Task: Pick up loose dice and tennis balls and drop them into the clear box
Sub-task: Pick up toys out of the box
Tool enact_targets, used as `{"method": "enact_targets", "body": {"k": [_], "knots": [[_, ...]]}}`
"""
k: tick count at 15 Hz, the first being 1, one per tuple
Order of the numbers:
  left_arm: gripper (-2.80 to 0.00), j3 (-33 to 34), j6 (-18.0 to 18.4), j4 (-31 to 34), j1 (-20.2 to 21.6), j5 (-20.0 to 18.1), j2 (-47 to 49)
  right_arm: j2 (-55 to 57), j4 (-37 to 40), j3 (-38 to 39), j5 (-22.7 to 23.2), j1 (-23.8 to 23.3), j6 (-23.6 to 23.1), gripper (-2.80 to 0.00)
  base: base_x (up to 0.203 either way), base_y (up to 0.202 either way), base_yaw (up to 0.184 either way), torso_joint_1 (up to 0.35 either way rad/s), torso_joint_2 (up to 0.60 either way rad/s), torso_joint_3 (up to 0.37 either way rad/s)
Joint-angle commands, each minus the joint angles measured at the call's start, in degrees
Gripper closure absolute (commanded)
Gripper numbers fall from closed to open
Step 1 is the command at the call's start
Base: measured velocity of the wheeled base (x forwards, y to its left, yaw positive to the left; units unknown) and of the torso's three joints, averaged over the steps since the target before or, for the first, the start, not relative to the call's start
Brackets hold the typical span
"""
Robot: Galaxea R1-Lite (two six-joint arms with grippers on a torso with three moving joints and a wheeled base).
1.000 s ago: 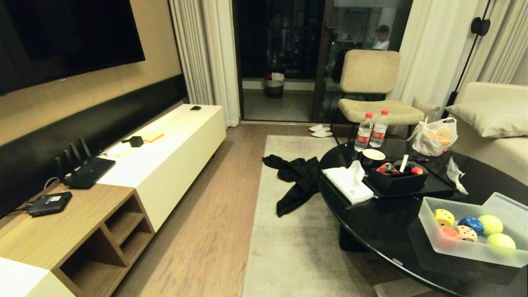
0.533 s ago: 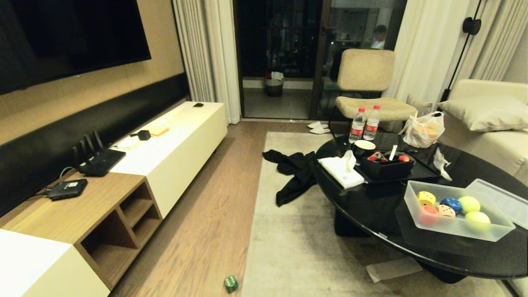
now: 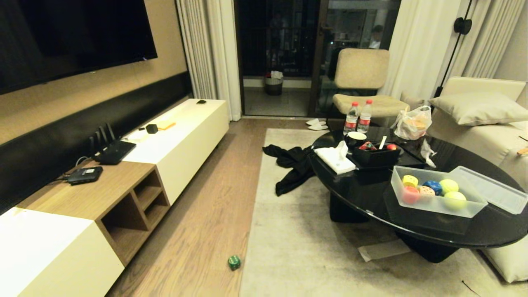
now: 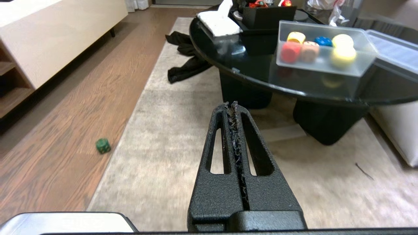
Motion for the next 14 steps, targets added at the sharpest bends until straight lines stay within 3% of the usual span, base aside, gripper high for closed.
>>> {"method": "enact_targets", "body": {"k": [1, 4, 14], "knots": [[0.00, 0.0, 0.0, 0.0, 0.0, 0.0, 0.0, 0.0, 0.0, 0.0, 0.0, 0.0, 0.0, 0.00, -0.225, 0.000, 0.031, -0.002, 0.00, 0.003], [0.00, 0.0, 0.0, 0.0, 0.0, 0.0, 0.1, 0.0, 0.0, 0.0, 0.0, 0.0, 0.0, 0.00, -0.172, 0.000, 0.020, -0.002, 0.00, 0.002], [0.00, 0.1, -0.4, -0.1, 0.0, 0.0, 0.0, 0.0, 0.0, 0.0, 0.0, 0.0, 0.0, 0.00, 0.000, 0.000, 0.000, 0.000, 0.00, -0.017]]}}
